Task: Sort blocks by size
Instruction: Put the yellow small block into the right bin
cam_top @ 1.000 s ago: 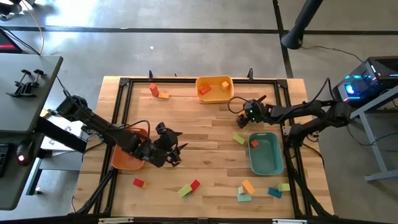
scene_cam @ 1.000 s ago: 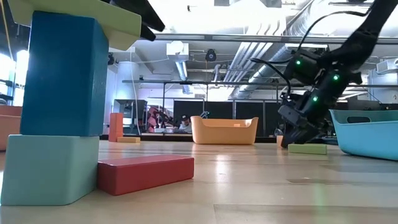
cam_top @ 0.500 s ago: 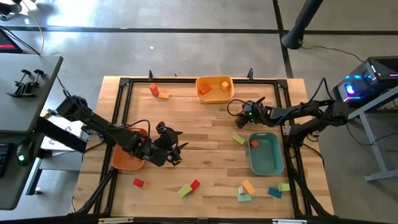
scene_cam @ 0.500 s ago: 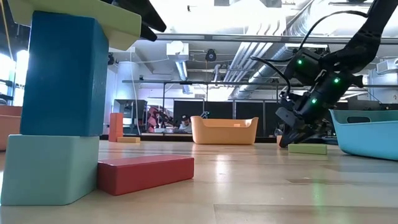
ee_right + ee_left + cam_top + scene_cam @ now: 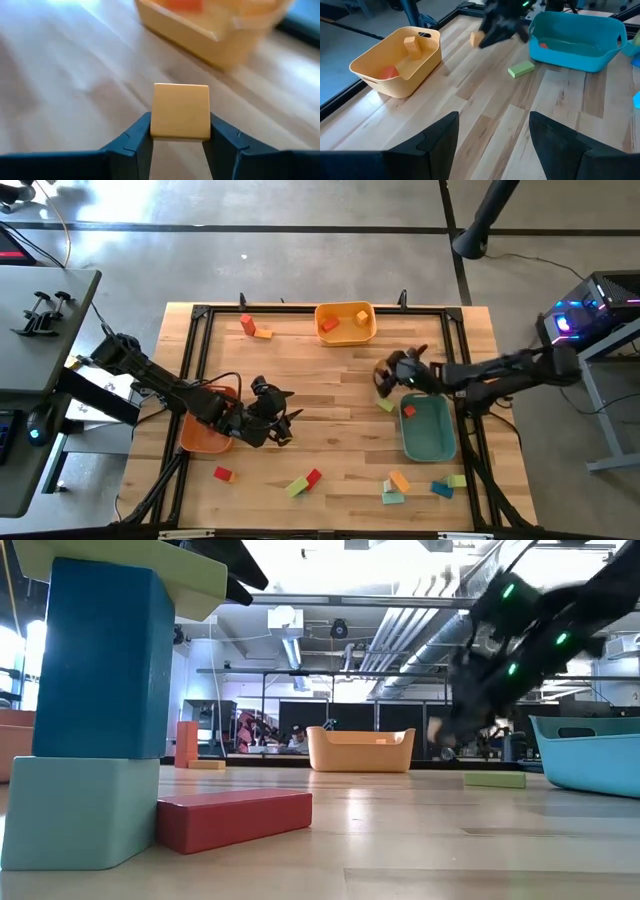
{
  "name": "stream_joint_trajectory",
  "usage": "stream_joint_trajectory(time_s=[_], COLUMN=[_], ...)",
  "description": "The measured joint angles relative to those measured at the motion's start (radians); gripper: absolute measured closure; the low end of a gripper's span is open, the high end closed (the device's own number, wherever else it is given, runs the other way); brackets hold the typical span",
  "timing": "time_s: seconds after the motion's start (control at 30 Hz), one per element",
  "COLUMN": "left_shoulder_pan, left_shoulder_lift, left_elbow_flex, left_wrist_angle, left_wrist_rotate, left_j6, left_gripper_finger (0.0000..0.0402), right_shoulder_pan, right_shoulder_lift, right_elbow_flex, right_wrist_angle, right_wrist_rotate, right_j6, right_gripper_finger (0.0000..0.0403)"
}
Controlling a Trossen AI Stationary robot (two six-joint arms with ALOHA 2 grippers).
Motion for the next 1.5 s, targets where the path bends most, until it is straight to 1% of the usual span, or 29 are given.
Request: stream_joint_trajectory(time_s=[0.17,0.27,0.37,0.43,0.5,0.63,0.7,0.8,0.87,0.93,1.0,1.1,1.17,1.3,1.43,1.5], left_shoulder_pan=[0.0,0.001,0.002,0.002,0.002,0.003,0.003,0.003,0.003,0.003,0.004,0.01,0.017,0.032,0.042,0.042], left_shoulder_lift=[0.0,0.0,0.0,0.0,0.0,0.0,0.0,0.0,0.0,0.0,0.0,0.0,0.0,0.0,0.0,0.0], left_elbow_flex=[0.0,0.0,0.0,0.0,0.0,0.0,0.0,0.0,0.0,0.0,0.0,0.0,0.0,0.0,0.0,0.0], left_wrist_angle=[0.0,0.006,0.027,0.039,0.048,0.053,0.053,0.053,0.053,0.053,0.053,0.054,0.056,0.061,0.061,0.061], left_wrist_rotate=[0.0,-0.003,-0.005,-0.01,-0.023,-0.027,-0.026,-0.026,-0.026,-0.027,-0.029,-0.034,-0.034,-0.034,-0.034,-0.034], left_j6=[-0.007,-0.007,-0.002,0.01,0.011,0.011,0.011,0.011,0.011,0.012,0.012,0.012,0.012,0.012,0.012,0.017], left_gripper_finger=[0.0172,0.0172,0.0172,0.0172,0.0172,0.0172,0.0172,0.0172,0.0172,0.0172,0.0172,0.0172,0.0172,0.0172,0.0172,0.0172], right_shoulder_pan=[0.252,0.401,0.533,0.607,0.664,0.752,0.783,0.81,0.823,0.83,0.829,0.819,0.813,0.79,0.76,0.752], right_shoulder_lift=[-0.198,-0.29,-0.327,-0.325,-0.309,-0.258,-0.222,-0.163,-0.124,-0.083,-0.047,-0.007,0.008,0.014,0.014,0.014], right_elbow_flex=[0.005,0.053,0.141,0.202,0.254,0.334,0.363,0.39,0.387,0.371,0.345,0.302,0.282,0.256,0.25,0.25], right_wrist_angle=[-0.059,-0.201,-0.412,-0.544,-0.643,-0.804,-0.894,-1.034,-1.111,-1.158,-1.182,-1.153,-1.123,-1.075,-1.095,-1.099], right_wrist_rotate=[0.179,0.273,0.347,0.383,0.396,0.348,0.301,0.18,0.079,-0.012,-0.073,-0.138,-0.151,-0.085,-0.085,-0.091], right_j6=[0.005,0.044,0.133,0.222,0.318,0.518,0.619,0.788,0.9,0.993,1.061,1.1,1.102,1.077,1.069,1.058], right_gripper_finger=[0.0269,0.0269,0.0269,0.0269,0.0269,0.0269,0.0269,0.0269,0.0268,0.0264,0.026,0.0259,0.0258,0.0256,0.0254,0.0246])
